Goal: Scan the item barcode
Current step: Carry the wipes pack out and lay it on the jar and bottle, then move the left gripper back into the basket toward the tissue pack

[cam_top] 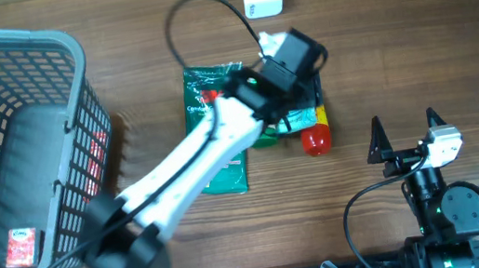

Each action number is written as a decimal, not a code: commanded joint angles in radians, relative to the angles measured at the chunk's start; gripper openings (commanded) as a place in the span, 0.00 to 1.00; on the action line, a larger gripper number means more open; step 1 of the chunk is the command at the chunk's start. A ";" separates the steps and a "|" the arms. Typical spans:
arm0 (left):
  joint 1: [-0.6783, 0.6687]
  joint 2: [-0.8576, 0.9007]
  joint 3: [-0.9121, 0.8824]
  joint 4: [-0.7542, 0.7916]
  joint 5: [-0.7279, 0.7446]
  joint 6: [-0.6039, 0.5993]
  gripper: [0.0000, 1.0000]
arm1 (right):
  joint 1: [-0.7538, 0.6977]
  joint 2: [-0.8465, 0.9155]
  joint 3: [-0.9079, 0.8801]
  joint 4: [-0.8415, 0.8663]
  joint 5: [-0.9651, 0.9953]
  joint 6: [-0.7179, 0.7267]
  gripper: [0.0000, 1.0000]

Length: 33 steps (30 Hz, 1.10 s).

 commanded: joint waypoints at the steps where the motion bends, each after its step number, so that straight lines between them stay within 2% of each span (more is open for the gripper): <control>1: 0.069 -0.157 0.082 -0.054 -0.095 0.022 0.78 | -0.001 -0.006 -0.001 0.005 -0.013 -0.012 1.00; 7: 0.236 -0.327 0.110 -0.139 -0.254 0.037 0.84 | -0.001 -0.006 -0.001 0.004 -0.013 -0.012 1.00; 15: 0.596 -0.473 0.110 -0.233 -0.254 0.036 0.85 | -0.001 -0.006 -0.001 0.004 -0.013 -0.012 1.00; 19: 0.795 -0.490 0.110 -0.307 -0.243 0.031 0.90 | -0.001 -0.006 -0.001 0.004 -0.013 -0.012 1.00; 24: 0.997 -0.488 0.110 -0.374 -0.209 -0.054 1.00 | -0.001 -0.006 -0.001 0.004 -0.013 -0.012 1.00; 26: 1.062 -0.486 0.109 -0.393 -0.184 -0.100 1.00 | -0.001 -0.006 -0.001 0.004 -0.013 -0.012 1.00; 33: 1.283 -0.448 0.109 -0.524 -0.153 -0.396 1.00 | -0.001 -0.006 -0.001 0.005 -0.013 -0.013 1.00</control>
